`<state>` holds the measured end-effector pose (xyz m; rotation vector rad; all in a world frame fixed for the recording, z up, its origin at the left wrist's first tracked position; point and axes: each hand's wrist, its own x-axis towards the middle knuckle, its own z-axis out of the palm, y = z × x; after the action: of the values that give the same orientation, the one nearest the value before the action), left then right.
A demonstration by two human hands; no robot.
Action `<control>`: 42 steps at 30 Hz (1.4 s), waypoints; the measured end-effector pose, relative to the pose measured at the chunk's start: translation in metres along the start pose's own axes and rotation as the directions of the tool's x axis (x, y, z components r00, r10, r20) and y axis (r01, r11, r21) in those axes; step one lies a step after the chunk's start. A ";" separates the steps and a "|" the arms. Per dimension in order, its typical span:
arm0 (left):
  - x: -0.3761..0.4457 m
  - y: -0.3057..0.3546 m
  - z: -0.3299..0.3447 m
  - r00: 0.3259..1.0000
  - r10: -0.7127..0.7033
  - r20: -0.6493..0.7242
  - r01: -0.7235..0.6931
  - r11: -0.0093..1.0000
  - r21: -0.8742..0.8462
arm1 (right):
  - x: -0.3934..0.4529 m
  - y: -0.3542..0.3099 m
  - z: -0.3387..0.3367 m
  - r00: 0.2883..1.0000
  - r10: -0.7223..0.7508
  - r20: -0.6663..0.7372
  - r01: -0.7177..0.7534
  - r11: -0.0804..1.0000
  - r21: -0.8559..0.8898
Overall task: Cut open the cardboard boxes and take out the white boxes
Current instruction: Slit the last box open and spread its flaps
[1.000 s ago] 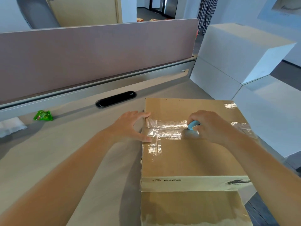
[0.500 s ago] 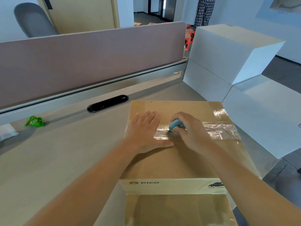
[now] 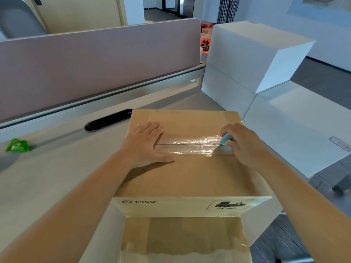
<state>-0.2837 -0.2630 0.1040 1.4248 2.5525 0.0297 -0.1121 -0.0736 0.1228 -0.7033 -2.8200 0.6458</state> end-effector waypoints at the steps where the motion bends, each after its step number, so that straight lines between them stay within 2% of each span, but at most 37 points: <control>1: 0.002 0.001 -0.003 1.000 -0.009 0.018 0.009 1.000 0.004 | -0.001 0.004 -0.001 1.000 0.002 -0.017 -0.002 1.000 0.015; 5: 0.012 0.028 -0.010 0.996 -0.088 -0.013 0.089 0.993 0.076 | -0.002 0.011 0.002 0.998 -0.010 -0.070 0.017 0.995 0.096; 9: 0.028 0.079 0.003 0.997 0.016 -0.081 -0.021 0.997 -0.070 | 0.000 0.013 0.004 0.998 -0.021 -0.061 0.029 0.989 0.142; 11: 0.034 0.093 0.010 0.994 0.050 -0.101 -0.053 0.998 -0.028 | 0.001 0.013 0.005 0.997 -0.050 -0.059 0.058 0.990 0.128; 19: 0.049 0.077 0.012 0.998 0.052 -0.032 -0.050 0.997 0.063 | 0.022 0.024 -0.004 0.988 -0.141 0.070 0.137 0.988 0.065; 23: 0.053 0.074 0.015 0.998 0.049 -0.036 -0.046 0.996 0.078 | 0.023 0.039 -0.015 0.991 -0.114 0.075 0.110 0.993 0.046; 38: 0.058 0.074 0.016 1.000 0.012 -0.018 -0.011 0.999 0.047 | 0.014 0.071 -0.025 0.992 -0.122 -0.040 0.126 0.987 0.101; 42: 0.057 0.074 0.015 1.000 0.006 -0.019 -0.005 0.999 0.044 | 0.011 0.072 -0.026 0.992 -0.121 -0.035 0.124 0.987 0.105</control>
<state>-0.2470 -0.1770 0.0881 1.4542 2.5802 -0.0117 -0.0861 -0.0014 0.1145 -0.5119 -2.7524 0.7517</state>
